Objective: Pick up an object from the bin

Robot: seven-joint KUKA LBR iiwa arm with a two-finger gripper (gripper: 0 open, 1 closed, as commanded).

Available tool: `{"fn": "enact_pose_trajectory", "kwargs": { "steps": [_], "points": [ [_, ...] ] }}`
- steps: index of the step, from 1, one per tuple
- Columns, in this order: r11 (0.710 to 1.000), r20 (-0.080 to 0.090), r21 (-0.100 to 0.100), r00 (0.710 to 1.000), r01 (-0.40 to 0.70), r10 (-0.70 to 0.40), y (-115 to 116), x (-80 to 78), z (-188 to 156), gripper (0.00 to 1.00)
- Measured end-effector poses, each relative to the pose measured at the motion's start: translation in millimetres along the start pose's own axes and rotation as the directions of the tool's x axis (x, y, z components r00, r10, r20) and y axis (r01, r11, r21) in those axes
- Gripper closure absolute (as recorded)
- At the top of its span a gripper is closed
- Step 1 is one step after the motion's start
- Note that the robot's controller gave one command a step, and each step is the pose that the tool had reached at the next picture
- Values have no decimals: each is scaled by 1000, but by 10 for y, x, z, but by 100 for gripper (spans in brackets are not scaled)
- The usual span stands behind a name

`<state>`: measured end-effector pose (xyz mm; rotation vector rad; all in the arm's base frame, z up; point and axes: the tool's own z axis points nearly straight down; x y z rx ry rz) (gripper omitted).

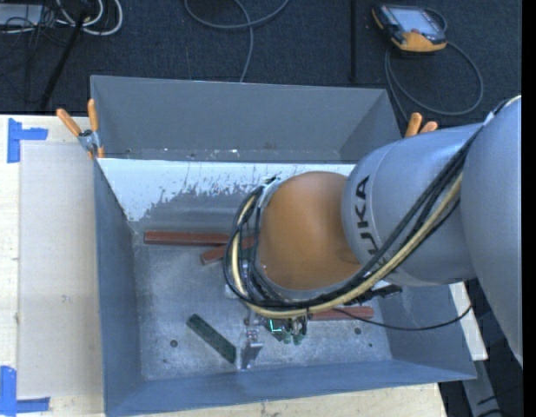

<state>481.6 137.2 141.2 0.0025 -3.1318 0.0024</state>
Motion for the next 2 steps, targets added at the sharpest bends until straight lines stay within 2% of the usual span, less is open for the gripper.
{"fn": "enact_pose_trajectory", "kwargs": {
  "steps": [1,2],
  "points": [
    [1000,7,-1,1000,-3,3,-6,-20,-37,0],
    [996,18,-7,996,-91,91,76,-239,666,100]
  ]
}}
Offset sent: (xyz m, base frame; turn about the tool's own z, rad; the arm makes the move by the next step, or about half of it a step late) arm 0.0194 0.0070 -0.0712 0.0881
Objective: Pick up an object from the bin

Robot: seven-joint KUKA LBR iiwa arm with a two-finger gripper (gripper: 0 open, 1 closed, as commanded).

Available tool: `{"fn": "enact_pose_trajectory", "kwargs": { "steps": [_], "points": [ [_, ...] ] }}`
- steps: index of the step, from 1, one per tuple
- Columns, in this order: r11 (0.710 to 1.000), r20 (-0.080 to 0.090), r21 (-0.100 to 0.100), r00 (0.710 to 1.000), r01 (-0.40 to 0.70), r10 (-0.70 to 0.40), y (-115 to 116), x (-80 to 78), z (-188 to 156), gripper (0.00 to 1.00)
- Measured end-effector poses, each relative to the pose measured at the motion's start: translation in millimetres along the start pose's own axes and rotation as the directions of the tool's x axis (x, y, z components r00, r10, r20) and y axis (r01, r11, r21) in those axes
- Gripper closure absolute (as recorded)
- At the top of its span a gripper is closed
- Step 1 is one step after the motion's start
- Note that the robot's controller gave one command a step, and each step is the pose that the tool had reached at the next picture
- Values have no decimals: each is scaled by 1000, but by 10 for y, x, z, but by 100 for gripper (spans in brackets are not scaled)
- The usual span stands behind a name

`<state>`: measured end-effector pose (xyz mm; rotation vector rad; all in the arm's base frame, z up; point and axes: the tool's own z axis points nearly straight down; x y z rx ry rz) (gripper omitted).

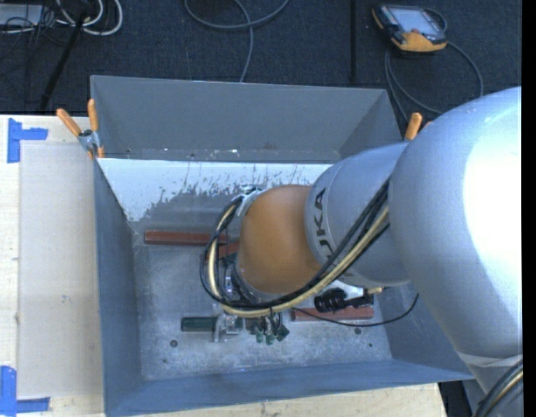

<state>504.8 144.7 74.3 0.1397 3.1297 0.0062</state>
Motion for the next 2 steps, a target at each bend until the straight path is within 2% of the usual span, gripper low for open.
{"fn": "enact_pose_trajectory", "kwargs": {
  "steps": [1,2],
  "points": [
    [1000,0,0,1000,0,0,0,0,0,100],
    [1000,-5,3,1000,9,-9,121,11,-1650,100]
  ]
}}
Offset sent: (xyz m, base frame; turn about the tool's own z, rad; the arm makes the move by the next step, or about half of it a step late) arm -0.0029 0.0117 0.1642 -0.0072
